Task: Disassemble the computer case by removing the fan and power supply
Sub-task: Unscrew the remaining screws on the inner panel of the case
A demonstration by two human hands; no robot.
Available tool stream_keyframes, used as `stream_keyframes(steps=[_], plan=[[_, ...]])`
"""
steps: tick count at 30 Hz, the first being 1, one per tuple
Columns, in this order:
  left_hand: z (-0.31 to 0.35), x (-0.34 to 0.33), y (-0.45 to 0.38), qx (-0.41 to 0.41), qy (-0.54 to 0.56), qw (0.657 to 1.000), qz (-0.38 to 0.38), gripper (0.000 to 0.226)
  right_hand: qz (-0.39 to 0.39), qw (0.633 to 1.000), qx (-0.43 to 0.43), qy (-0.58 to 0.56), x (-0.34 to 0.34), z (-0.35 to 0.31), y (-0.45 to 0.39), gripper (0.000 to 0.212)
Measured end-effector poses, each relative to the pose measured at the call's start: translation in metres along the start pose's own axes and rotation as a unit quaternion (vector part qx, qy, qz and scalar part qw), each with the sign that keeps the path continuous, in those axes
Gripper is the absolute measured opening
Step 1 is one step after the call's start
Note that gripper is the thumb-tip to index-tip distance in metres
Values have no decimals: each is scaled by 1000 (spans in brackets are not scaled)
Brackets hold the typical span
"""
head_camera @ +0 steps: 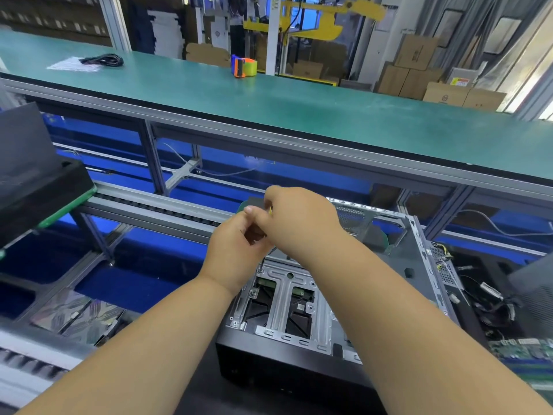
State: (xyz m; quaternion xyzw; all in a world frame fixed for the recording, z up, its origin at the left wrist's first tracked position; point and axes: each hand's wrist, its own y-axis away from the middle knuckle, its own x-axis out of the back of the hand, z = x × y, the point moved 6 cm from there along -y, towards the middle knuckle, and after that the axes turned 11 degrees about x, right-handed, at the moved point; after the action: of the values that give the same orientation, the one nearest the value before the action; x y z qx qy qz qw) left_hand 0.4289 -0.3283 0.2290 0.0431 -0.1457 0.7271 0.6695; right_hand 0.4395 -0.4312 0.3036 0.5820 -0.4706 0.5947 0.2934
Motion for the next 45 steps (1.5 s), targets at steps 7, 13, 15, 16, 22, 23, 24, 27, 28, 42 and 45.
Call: stream_keyframes(steps=[7,13,15,16,22,23,24,27,28,42,45], plan=[[-5,-3,-1,-1,43,999,-14,18,47,997,17,-53,-2,-2,8,16],[-6,-7,5,11,84,985,-147,12,-6,997,75,-31,-2,-6,5,16],[-8,-4,4,19,98,983,-156,24,-24,995,83,-46,1,-3,5,13],[-8,-3,3,22,99,983,-154,27,-29,994,91,-54,2,-3,6,11],[-7,5,-7,23,46,993,-104,17,-33,987,135,-82,6,-9,9,15],[-6,6,-7,18,36,994,-99,18,-22,988,129,-78,7,-8,10,15],[-6,6,-7,15,30,995,-92,18,-7,991,117,-69,8,-7,10,16],[-5,9,-6,11,29,997,-68,14,55,995,75,-35,13,-1,14,28],[-5,9,-6,8,21,998,-61,15,66,995,65,-40,14,0,15,32],[-13,2,-3,27,51,983,-174,28,-13,989,100,-110,7,-5,7,20],[-12,1,-2,26,52,984,-170,39,-23,988,104,-111,6,-2,8,20]])
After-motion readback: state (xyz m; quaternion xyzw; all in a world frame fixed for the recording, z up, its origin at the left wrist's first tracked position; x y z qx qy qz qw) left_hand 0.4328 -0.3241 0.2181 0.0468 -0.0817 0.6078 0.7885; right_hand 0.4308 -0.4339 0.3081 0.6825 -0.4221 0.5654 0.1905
